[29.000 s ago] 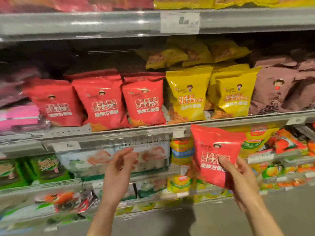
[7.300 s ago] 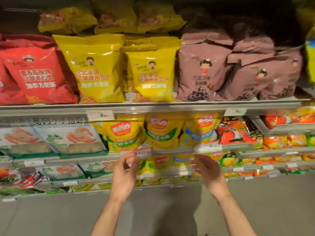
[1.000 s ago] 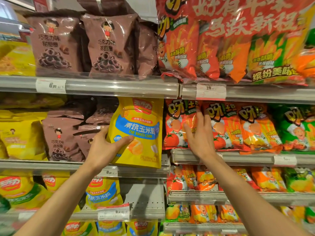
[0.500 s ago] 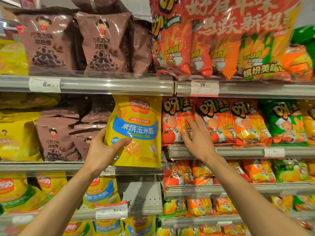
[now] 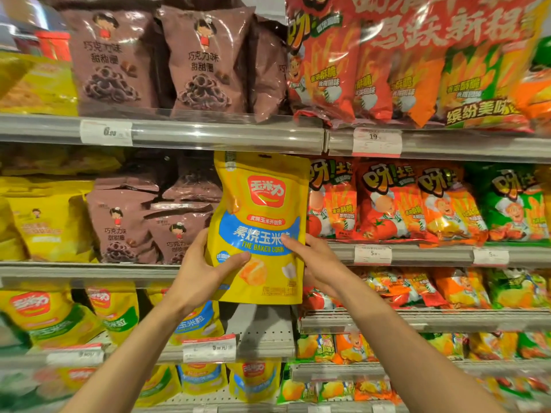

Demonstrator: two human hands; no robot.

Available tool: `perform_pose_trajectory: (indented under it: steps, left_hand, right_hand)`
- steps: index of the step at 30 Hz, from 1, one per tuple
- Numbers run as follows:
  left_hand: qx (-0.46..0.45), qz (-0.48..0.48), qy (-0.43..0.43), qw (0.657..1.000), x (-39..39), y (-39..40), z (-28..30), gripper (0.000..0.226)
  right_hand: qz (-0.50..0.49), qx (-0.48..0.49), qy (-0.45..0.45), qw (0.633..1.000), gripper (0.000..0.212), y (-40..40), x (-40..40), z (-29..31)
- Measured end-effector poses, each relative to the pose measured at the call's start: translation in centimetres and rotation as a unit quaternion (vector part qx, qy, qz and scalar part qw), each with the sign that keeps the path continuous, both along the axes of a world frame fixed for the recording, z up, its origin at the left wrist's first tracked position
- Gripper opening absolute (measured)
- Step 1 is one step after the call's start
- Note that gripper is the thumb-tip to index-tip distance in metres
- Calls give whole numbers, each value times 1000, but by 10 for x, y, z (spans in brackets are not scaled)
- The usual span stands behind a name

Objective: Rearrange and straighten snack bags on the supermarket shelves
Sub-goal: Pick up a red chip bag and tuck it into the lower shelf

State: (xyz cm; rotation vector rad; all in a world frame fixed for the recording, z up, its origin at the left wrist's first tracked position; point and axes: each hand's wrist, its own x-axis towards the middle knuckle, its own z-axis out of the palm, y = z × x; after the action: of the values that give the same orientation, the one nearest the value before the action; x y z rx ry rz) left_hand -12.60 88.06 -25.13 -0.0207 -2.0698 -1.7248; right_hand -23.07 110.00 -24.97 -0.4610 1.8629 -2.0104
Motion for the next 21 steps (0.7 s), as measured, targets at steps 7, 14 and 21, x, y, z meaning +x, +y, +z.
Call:
perform_pose_trajectory:
  steps: [7, 14, 21]
  left_hand:
    - [29, 4, -59, 998, 8, 1, -22, 62]
    - [-18, 14, -121, 992, 9, 13, -59, 62]
    - [-81, 53, -170, 981, 11, 36, -97, 41]
  right_hand:
    - [7, 11, 0, 1000, 44, 6, 14, -32]
    - [-15, 69, 52, 996, 46, 23, 28, -74]
    - [-11, 65, 71, 995, 50, 36, 25, -111]
